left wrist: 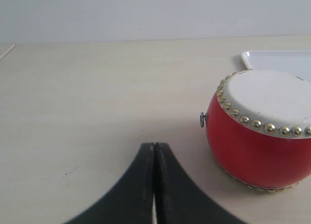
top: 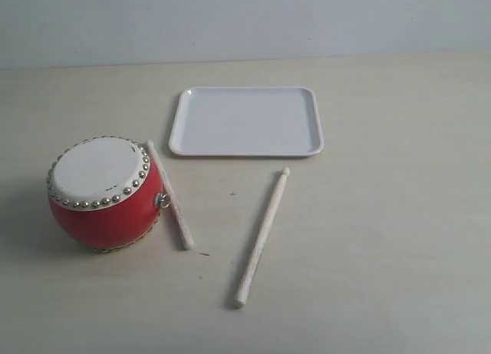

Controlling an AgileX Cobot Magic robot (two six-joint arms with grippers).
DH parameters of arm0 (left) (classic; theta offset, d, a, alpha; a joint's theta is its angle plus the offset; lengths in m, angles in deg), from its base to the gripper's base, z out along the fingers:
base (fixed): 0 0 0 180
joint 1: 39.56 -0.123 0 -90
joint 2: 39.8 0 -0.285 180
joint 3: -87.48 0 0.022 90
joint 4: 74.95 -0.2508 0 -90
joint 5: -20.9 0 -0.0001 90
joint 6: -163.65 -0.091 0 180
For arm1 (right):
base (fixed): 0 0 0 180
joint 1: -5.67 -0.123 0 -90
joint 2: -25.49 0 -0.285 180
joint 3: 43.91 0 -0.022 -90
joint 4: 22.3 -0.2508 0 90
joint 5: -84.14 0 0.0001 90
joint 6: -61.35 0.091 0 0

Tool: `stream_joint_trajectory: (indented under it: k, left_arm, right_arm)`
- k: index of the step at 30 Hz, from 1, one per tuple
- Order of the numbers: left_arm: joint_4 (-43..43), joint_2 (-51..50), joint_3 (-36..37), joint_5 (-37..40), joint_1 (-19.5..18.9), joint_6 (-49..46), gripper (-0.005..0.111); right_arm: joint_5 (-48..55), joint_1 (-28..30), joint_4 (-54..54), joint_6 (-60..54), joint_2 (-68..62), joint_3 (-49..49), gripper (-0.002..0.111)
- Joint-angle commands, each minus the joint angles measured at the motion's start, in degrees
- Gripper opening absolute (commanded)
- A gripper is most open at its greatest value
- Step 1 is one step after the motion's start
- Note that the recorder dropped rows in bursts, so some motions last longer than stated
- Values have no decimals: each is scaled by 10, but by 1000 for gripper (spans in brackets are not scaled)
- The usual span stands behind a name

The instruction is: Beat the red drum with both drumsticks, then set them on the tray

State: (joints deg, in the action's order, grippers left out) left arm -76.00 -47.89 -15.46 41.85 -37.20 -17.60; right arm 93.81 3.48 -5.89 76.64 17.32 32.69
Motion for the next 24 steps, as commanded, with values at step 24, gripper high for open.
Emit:
stream_joint_trajectory:
  k: [24]
  left_arm:
    - [1, 3, 2, -3, -1, -1, 0]
  right_arm:
    - [-55, 2, -44, 148, 4, 2, 63]
